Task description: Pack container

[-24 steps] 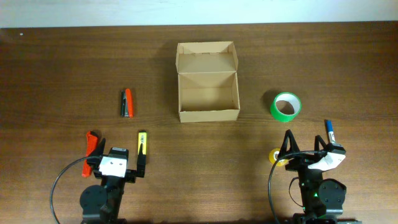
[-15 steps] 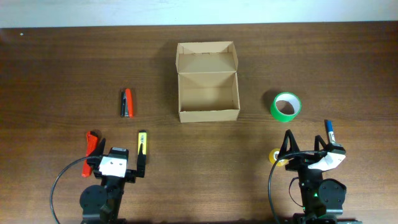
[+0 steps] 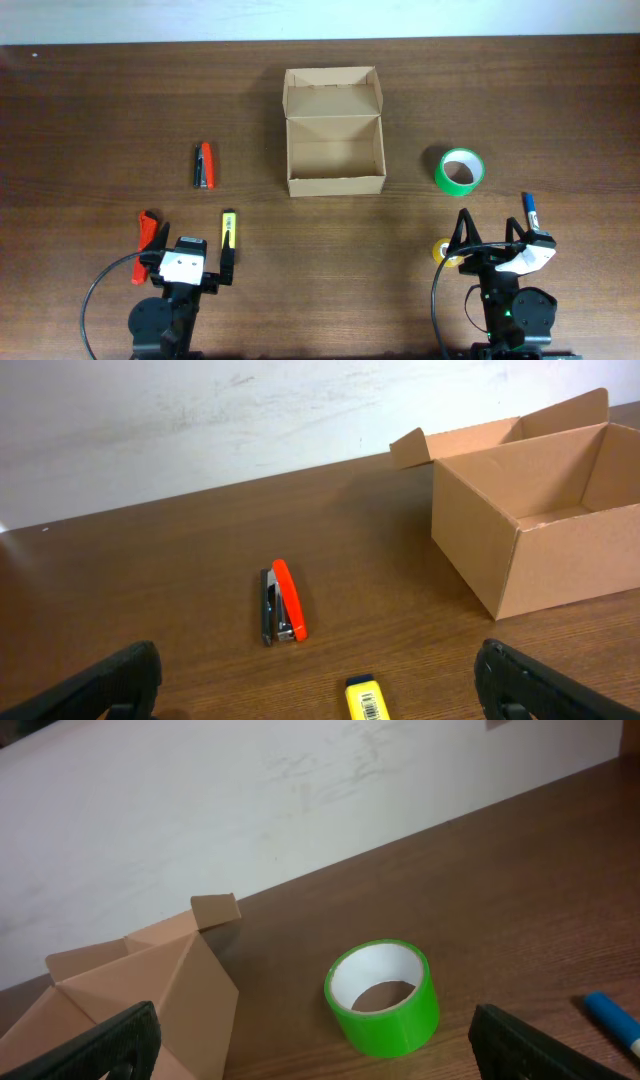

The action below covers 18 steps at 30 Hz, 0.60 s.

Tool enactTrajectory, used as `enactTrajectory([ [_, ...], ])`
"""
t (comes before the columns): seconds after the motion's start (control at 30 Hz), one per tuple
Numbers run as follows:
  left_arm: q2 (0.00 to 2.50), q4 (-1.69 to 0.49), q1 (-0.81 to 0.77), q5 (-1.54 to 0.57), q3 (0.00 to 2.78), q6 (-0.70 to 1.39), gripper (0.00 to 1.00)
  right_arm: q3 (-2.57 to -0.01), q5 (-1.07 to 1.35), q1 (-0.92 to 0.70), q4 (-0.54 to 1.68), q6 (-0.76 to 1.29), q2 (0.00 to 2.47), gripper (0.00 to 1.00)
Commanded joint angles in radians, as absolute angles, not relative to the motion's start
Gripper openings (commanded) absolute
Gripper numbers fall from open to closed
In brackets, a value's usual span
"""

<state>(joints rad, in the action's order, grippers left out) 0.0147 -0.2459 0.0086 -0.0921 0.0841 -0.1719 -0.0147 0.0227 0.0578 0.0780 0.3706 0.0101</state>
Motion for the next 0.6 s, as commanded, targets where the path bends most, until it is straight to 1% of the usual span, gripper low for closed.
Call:
enactTrajectory([
  [0.0,0.005,-0.247,0.007,-0.081,0.079,-0.174,1.0,-0.005,0.014,0.052,0.078,0.375,0.002,0.99],
  [0.57,0.005,-0.234,0.007,-0.081,0.079,-0.174,1.0,-0.005,0.014,0.052,0.078,0.375,0.002,0.99],
])
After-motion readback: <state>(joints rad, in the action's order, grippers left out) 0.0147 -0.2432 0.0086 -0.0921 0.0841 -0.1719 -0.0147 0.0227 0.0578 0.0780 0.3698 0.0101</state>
